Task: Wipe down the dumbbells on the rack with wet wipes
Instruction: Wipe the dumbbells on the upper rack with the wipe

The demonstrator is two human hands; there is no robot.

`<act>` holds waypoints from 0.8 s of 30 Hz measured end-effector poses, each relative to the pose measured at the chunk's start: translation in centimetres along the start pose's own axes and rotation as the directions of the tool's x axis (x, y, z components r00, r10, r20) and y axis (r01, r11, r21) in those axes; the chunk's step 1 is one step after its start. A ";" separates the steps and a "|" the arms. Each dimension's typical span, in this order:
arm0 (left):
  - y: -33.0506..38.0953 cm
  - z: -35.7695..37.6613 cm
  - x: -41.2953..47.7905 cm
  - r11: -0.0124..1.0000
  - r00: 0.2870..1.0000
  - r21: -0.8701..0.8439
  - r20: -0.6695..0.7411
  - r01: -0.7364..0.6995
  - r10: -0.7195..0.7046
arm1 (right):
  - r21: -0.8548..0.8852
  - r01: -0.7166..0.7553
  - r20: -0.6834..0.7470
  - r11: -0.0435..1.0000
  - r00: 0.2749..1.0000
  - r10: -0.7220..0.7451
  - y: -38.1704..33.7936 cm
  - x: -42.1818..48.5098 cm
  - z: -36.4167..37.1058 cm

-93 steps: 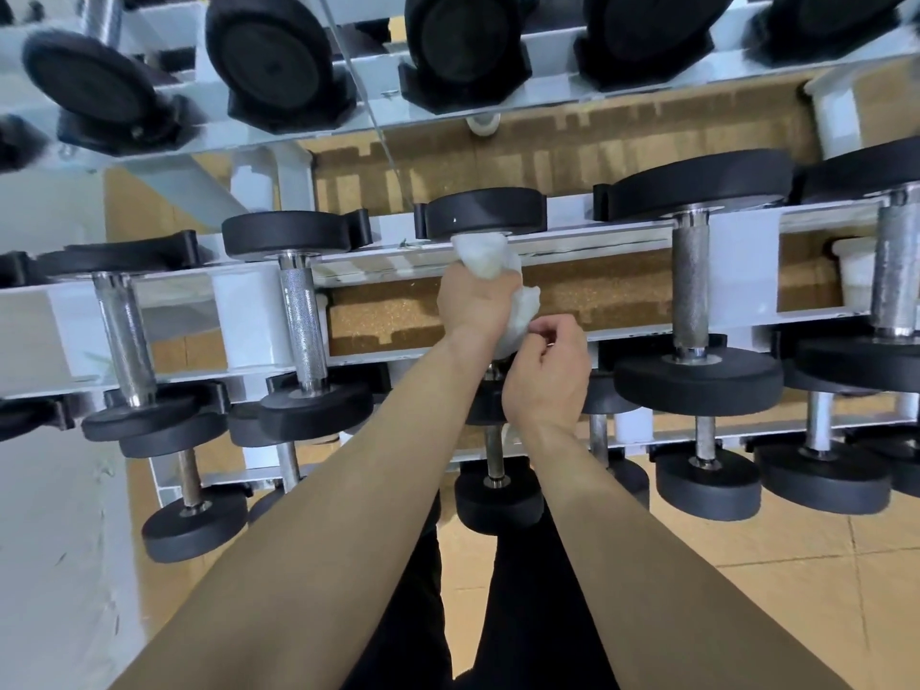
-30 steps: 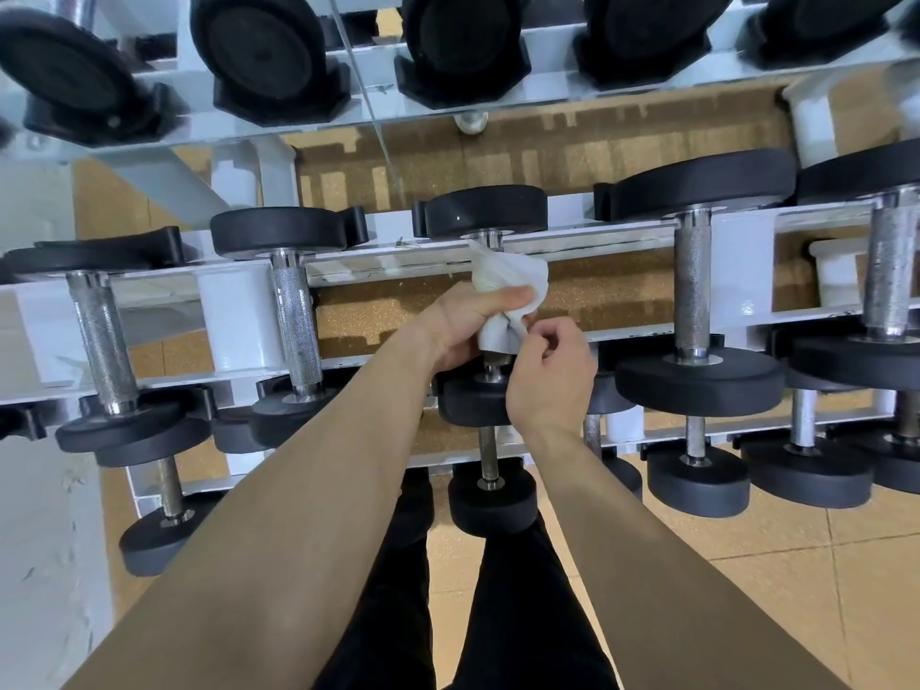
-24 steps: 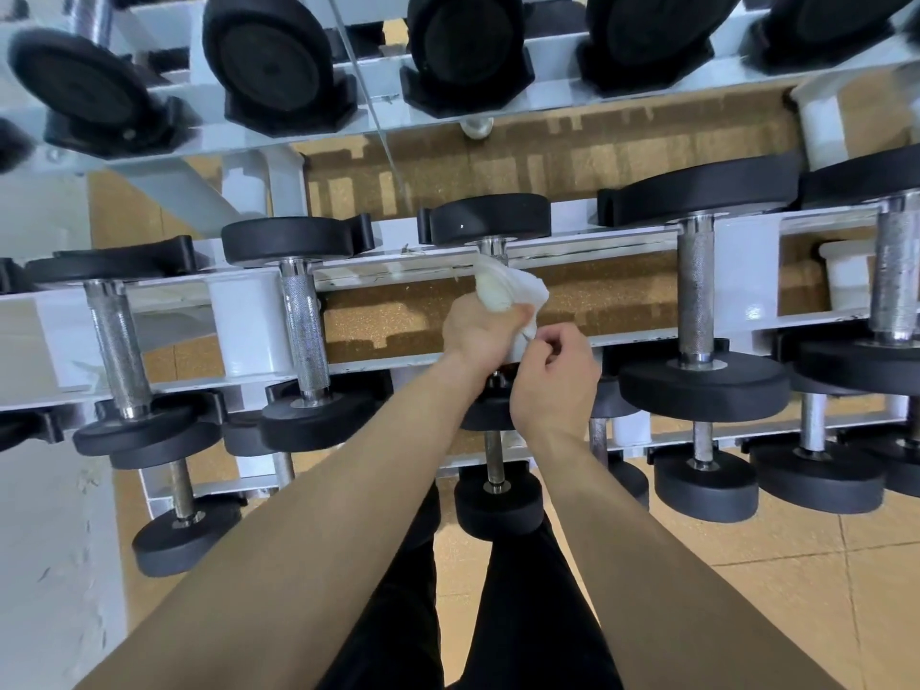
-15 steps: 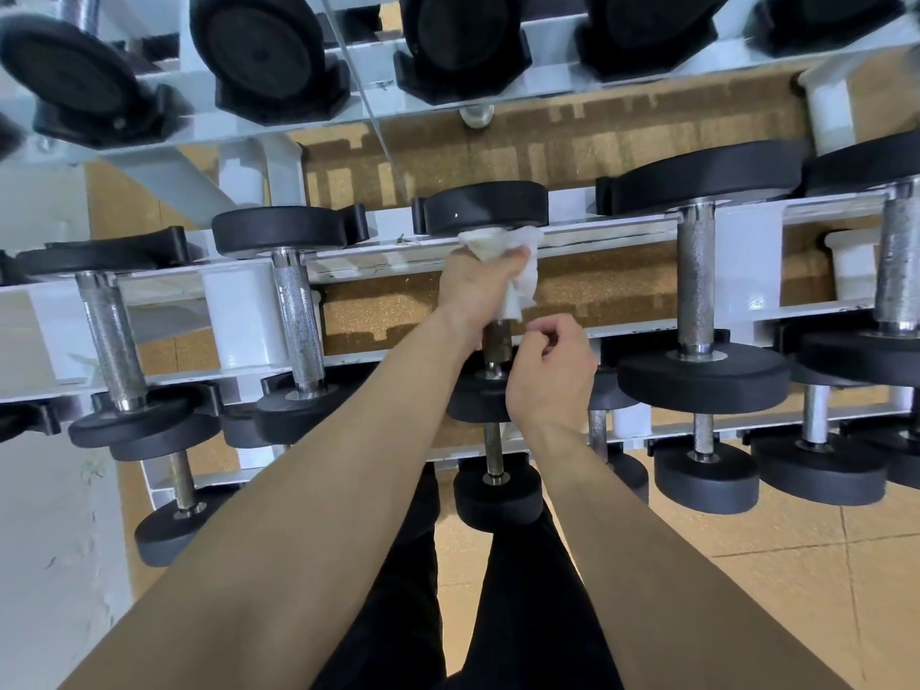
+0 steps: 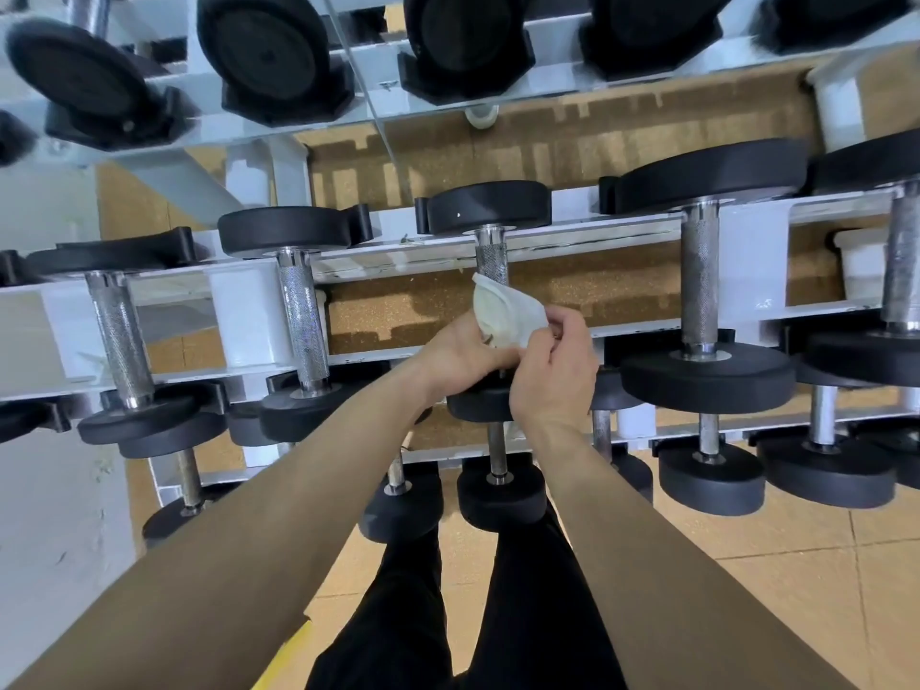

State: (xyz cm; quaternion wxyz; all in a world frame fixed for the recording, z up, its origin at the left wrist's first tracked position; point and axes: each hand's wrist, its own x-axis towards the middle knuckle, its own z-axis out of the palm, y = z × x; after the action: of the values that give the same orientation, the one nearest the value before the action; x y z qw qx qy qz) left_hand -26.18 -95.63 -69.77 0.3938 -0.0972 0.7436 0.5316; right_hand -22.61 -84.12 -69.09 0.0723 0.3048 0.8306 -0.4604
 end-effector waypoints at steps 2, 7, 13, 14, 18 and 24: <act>0.6 0.2 0.5 0.995 0.999 -0.104 -0.037 -0.006 0.002 | -0.004 0.021 0.013 1.000 1.000 -0.021 0.1 0.0 0.0; 2.9 0.2 2.4 0.799 0.982 -0.597 -0.097 0.074 -0.164 | 0.038 0.038 -0.001 0.999 0.999 -0.038 0.4 0.0 -0.2; 2.8 1.0 2.4 0.847 0.976 -0.531 -0.194 -0.019 -0.099 | 0.072 0.042 0.002 0.996 0.999 -0.042 0.7 -0.1 -0.3; 1.7 1.1 2.0 0.919 0.980 -0.393 -0.187 -0.007 -0.073 | 0.066 0.051 0.004 0.997 0.999 -0.051 0.7 -0.1 -0.3; -0.6 0.7 0.3 0.982 0.995 0.185 -0.079 -0.041 0.057 | 0.074 0.080 -0.002 0.994 0.997 -0.080 0.8 0.0 -0.3; -0.2 0.5 -3.0 0.905 0.990 0.425 -0.129 -0.002 0.062 | 0.043 0.066 0.078 0.997 0.995 -0.069 0.9 0.3 -0.3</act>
State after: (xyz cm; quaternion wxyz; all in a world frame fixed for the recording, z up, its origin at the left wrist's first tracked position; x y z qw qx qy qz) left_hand -23.82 -96.06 -67.95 0.3438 -0.0341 0.8683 0.3558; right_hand -22.27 -83.40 -69.64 0.0835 0.2597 0.8274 -0.4909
